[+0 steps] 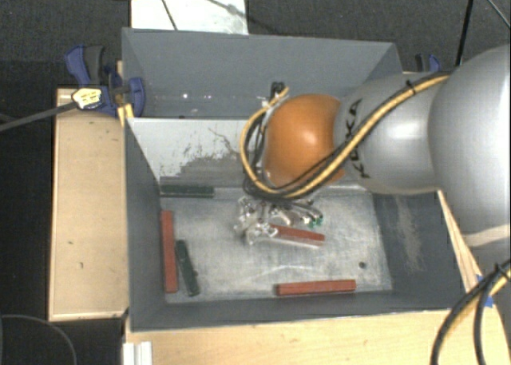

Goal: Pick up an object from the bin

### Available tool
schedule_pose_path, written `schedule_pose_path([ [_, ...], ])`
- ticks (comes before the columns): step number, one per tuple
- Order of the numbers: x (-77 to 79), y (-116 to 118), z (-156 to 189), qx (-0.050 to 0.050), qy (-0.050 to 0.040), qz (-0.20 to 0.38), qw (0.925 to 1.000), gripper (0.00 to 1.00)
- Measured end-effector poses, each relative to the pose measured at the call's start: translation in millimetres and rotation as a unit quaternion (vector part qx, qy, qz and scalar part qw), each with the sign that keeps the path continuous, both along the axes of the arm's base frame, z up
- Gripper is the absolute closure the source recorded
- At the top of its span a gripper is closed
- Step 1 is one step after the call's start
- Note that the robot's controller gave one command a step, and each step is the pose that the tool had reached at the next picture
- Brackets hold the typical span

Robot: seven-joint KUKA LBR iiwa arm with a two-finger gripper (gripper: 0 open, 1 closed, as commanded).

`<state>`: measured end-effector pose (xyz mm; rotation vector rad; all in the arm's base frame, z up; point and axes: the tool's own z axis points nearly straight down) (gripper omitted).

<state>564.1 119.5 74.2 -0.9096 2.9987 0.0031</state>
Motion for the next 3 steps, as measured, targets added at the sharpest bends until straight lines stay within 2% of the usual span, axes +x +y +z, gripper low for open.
schedule_pose_path([
  [1, -0.7, 0.1, -1.3, 0.0, 0.0012, -0.001, 1.0, 0.0],
  [2, -0.1, 0.0, 0.0, 0.0, 0.0004, -0.004, 1.0, 1.0],
  [3, -1.0, -0.1, -1.6, 0.0, 0.0019, -0.005, 1.0, 0.0],
])
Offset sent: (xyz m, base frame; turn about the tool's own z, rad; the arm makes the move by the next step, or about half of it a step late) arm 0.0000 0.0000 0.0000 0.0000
